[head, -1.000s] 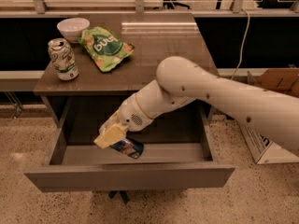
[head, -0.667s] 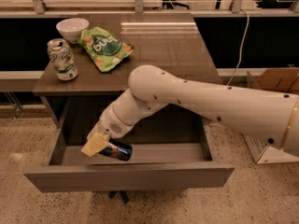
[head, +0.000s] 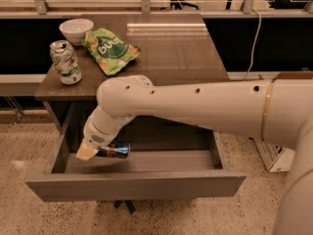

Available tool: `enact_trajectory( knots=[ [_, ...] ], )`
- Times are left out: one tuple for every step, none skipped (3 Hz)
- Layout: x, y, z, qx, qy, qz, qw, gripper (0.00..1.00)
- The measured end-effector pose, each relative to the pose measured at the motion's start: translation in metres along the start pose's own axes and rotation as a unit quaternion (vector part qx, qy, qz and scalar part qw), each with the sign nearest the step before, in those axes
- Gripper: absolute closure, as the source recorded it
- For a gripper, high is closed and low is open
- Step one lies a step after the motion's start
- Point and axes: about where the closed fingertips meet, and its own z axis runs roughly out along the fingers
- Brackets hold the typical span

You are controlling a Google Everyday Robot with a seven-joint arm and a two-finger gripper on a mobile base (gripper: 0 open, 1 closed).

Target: Place redbull can into top drawer

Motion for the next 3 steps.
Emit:
enact_trajectory(
  knots=[
    [0.010, -0.014, 0.027, 0.001, 0.012, 0.035, 0.9993, 0.07],
    [0.017, -0.025, 0.038, -0.007, 0.002, 0.073, 0.9973, 0.00],
    [0.017, -0.025, 0.040, -0.008, 0.002, 0.075, 0.9972, 0.00]
  ],
)
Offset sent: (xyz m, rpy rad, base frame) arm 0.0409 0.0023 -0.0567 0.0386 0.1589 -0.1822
